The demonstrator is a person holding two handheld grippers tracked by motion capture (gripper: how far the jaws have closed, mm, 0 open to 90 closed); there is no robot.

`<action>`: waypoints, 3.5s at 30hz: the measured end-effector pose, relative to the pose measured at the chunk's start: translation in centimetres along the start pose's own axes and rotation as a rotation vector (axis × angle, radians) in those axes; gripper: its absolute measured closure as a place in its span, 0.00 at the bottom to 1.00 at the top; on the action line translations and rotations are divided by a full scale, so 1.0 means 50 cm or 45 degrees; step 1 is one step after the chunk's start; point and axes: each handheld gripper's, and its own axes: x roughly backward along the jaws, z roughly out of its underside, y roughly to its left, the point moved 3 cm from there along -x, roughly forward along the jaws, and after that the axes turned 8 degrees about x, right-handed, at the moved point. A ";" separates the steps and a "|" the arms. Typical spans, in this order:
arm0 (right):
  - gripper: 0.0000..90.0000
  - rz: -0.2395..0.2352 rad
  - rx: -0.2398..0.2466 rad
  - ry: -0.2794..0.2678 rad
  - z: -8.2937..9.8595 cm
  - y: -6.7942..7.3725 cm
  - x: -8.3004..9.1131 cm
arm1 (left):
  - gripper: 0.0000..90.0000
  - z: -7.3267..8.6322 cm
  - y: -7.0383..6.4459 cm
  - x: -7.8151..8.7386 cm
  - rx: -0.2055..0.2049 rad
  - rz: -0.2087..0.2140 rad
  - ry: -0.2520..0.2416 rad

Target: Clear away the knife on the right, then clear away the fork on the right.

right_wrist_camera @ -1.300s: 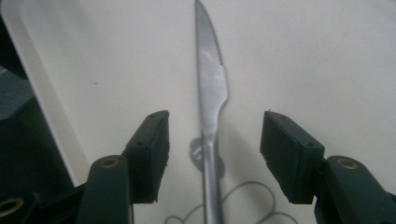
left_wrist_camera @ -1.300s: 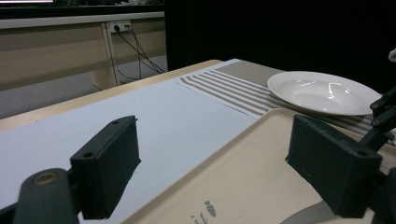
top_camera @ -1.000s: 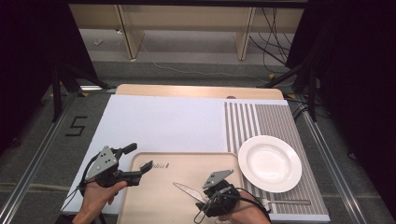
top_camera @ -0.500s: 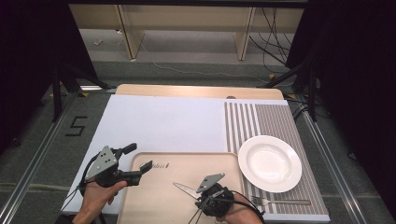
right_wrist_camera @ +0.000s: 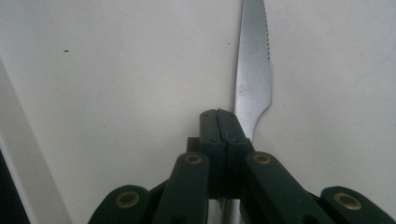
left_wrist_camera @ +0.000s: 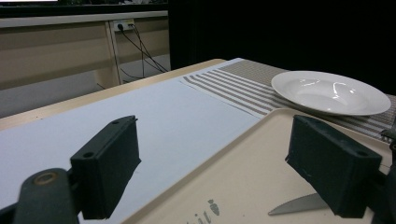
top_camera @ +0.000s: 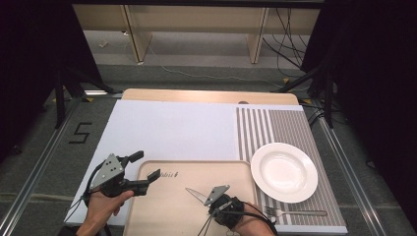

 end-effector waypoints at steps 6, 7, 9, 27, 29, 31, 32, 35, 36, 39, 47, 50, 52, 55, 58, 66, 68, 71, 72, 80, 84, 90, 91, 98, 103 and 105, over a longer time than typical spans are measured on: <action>1.00 0.044 -0.047 0.016 0.016 -0.027 0.007 | 0.18 0.000 0.000 0.000 0.002 0.000 0.002; 1.00 0.047 -0.060 0.019 0.020 -0.031 0.009 | 0.18 0.000 0.000 0.000 0.002 0.000 0.002; 1.00 0.057 -0.082 0.029 0.027 -0.040 0.012 | 0.18 0.000 0.000 0.000 0.001 -0.001 0.003; 1.00 0.186 -0.205 0.088 0.075 -0.110 0.035 | 0.18 0.001 -0.001 -0.002 -0.002 0.012 0.003; 1.00 0.187 -0.210 0.093 0.079 -0.112 0.036 | 0.18 0.001 -0.001 -0.002 -0.002 0.013 0.005; 1.00 0.173 -0.219 0.098 0.084 -0.112 0.040 | 0.18 0.001 -0.001 -0.002 -0.004 0.017 0.004; 1.00 0.176 -0.220 0.096 0.087 -0.114 0.041 | 0.18 0.001 -0.001 -0.002 -0.005 0.015 0.005; 1.00 0.163 -0.238 0.100 0.094 -0.116 0.047 | 0.18 0.001 -0.001 -0.002 -0.002 0.014 0.004; 1.00 0.164 -0.242 0.094 0.096 -0.117 0.048 | 0.18 0.001 -0.002 -0.001 0.000 0.013 0.004; 1.00 0.148 -0.260 0.078 0.099 -0.119 0.053 | 0.18 0.001 -0.002 -0.002 0.000 0.017 0.003; 0.65 0.116 -0.314 -0.089 0.100 -0.130 0.070 | 0.18 0.001 -0.002 -0.002 -0.001 0.017 0.005; 0.55 0.088 -0.366 -0.143 0.100 -0.126 0.083 | 0.18 0.001 -0.003 -0.002 -0.001 0.017 0.006; 0.46 0.059 -0.361 -0.200 0.100 -0.132 0.094 | 0.18 0.001 -0.002 -0.002 -0.001 0.017 0.005; 0.42 0.043 -0.375 -0.250 0.100 -0.133 0.102 | 0.18 0.001 -0.002 -0.002 -0.005 0.017 0.008; 0.39 0.050 -0.420 -0.314 0.097 -0.134 0.114 | 0.18 0.001 -0.004 -0.002 -0.003 0.013 0.015; 0.37 0.046 -0.419 -0.369 0.103 -0.136 0.127 | 0.18 0.002 -0.003 -0.003 -0.002 0.015 0.015; 0.37 0.068 -0.432 -0.402 0.103 -0.137 0.127 | 0.18 0.002 -0.002 -0.003 0.005 0.013 0.016; 0.34 0.058 -0.427 -0.398 0.109 -0.137 0.133 | 0.18 0.001 -0.004 -0.006 0.007 0.023 0.015; 0.34 0.057 -0.427 -0.414 0.111 -0.138 0.133 | 0.18 0.001 -0.006 -0.007 0.006 0.026 0.014; 0.28 0.064 -0.468 -0.443 0.131 -0.145 0.149 | 0.18 0.003 -0.010 -0.011 0.009 0.033 0.023; 0.28 0.039 -0.472 -0.405 0.146 -0.149 0.161 | 0.18 0.004 -0.014 -0.009 0.004 0.032 0.028; 0.26 0.076 -0.512 -0.437 0.166 -0.151 0.172 | 0.18 0.005 -0.021 -0.004 0.002 0.048 0.023; 0.26 0.077 -0.514 -0.435 0.169 -0.151 0.175 | 0.18 0.005 -0.022 -0.004 0.001 0.056 0.019; 0.24 0.103 -0.565 -0.423 0.195 -0.150 0.195 | 0.18 0.003 -0.022 -0.004 -0.004 0.063 0.015; 0.25 0.108 -0.577 -0.427 0.211 -0.154 0.201 | 0.18 0.003 -0.023 -0.006 -0.005 0.061 0.018; 0.25 0.123 -0.569 -0.427 0.220 -0.157 0.203 | 0.18 0.004 -0.022 -0.006 -0.009 0.064 0.018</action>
